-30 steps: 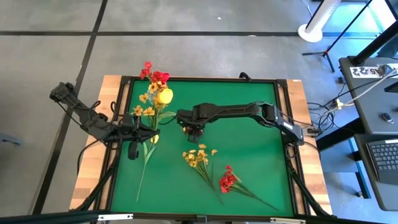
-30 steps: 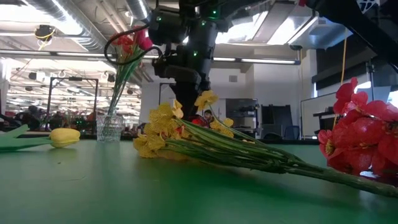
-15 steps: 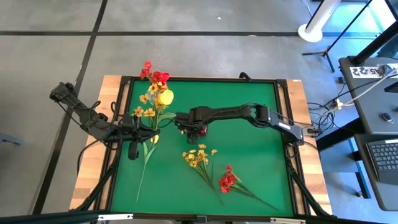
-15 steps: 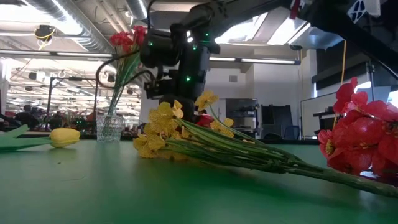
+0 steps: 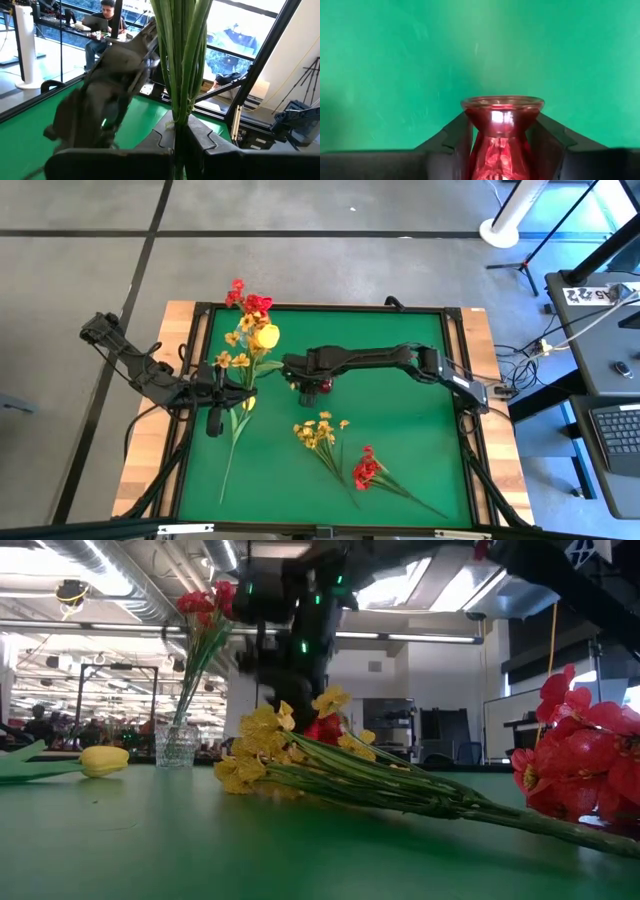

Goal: Sort flowers into vase by color
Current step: Put the red vase containing the yellow flowers on the center of the table upright

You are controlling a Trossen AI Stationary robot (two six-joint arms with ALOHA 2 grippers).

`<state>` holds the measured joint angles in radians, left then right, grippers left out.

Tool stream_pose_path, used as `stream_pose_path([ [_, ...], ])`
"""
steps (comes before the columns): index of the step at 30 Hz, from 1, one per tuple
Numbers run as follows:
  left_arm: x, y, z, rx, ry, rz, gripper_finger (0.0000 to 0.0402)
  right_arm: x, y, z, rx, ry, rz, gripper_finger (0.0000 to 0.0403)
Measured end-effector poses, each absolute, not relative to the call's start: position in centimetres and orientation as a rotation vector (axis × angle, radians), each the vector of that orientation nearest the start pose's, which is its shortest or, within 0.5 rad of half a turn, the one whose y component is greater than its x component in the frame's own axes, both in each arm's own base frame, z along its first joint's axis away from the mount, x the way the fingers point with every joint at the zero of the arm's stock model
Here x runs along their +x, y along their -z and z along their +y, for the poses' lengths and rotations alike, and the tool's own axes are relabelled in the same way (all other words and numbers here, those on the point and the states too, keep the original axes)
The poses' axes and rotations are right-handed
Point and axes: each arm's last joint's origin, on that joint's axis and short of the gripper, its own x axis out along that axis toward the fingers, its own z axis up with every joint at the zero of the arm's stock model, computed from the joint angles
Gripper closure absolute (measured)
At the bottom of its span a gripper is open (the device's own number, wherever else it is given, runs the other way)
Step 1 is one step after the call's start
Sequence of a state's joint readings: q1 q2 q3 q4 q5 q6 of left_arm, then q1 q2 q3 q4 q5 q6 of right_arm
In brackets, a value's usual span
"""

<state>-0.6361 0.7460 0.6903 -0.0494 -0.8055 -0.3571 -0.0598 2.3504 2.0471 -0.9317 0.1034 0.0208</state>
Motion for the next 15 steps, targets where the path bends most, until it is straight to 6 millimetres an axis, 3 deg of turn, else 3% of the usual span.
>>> stream_pose_path([
  [10, 14.1, -32.0, -8.2, -0.287, -0.161, 0.051, 0.0397, 50.0, -22.3, 0.3, -0.057, 0.075, 0.967, 0.0249],
  [15, 13.8, -32.0, -8.5, -0.284, -0.156, 0.051, 0.0397, 49.6, -22.5, 1.6, -0.057, 0.031, 0.876, 0.0249],
])
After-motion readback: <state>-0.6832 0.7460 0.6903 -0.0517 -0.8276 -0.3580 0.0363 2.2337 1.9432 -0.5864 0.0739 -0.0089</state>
